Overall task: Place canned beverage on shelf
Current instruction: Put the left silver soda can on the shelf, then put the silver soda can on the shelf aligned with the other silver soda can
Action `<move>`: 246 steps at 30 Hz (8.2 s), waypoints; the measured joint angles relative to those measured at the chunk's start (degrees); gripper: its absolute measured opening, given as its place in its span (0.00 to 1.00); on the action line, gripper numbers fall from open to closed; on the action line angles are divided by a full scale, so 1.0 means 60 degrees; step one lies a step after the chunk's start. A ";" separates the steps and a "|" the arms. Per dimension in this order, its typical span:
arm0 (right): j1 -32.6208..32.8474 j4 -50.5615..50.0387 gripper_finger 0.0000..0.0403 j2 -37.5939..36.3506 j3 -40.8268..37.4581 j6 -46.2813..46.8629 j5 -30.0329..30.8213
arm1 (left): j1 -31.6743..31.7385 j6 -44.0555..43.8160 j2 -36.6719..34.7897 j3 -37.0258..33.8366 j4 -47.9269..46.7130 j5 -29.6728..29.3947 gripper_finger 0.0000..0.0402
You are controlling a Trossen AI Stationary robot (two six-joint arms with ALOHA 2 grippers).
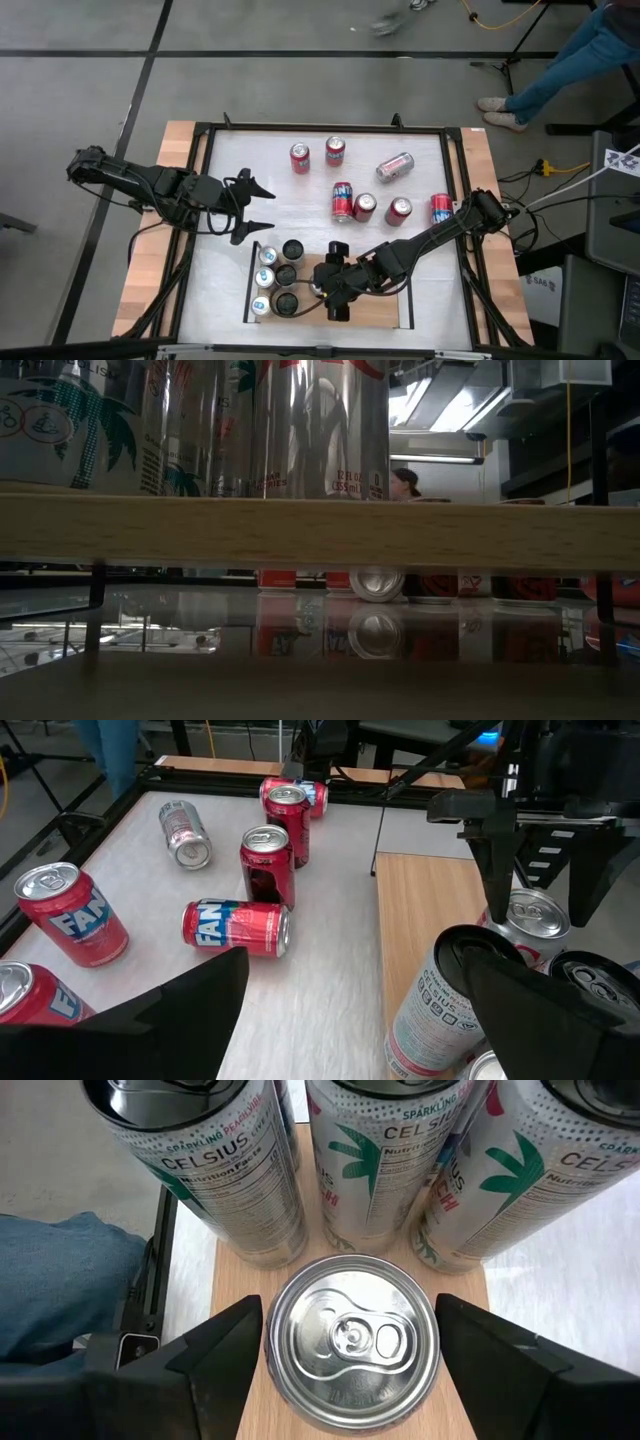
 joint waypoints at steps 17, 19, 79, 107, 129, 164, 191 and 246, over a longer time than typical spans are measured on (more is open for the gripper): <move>0.0004 0.0022 0.71 0.0000 0.0000 -0.0005 0.0001 | -0.0003 0.0000 0.0000 0.0000 0.0000 0.0000 0.89; 0.0004 0.0022 0.71 0.0000 0.0000 -0.0007 0.0011 | -0.0003 -0.0001 0.0000 0.0000 0.0000 0.0000 0.89; 0.0015 -0.0015 0.94 0.0000 0.0000 -0.0149 0.0498 | 0.0000 0.0000 0.0000 0.0000 0.0000 0.0000 0.89; -0.0005 0.0149 0.70 0.0586 0.0033 -0.0581 -0.0613 | -0.0002 -0.0003 -0.0004 0.0000 0.0004 -0.0004 0.89; -0.0004 0.0973 0.76 0.0637 0.0004 -0.5426 -0.2567 | -0.0001 -0.0016 -0.0004 0.0000 0.0007 -0.0004 0.89; -0.0499 0.1468 0.75 0.0667 -0.0020 -0.5577 -0.3100 | -0.0003 -0.0033 -0.0004 0.0000 0.0007 -0.0004 0.89; -0.0495 0.1457 0.75 0.0645 -0.0004 -0.5574 -0.3672 | -0.0001 -0.0007 -0.0004 0.0000 0.0007 -0.0004 0.89; -0.0495 0.0634 0.93 -0.0289 0.0007 -0.5572 -0.3408 | 0.0000 -0.0004 0.0000 0.0011 0.0027 -0.0007 0.89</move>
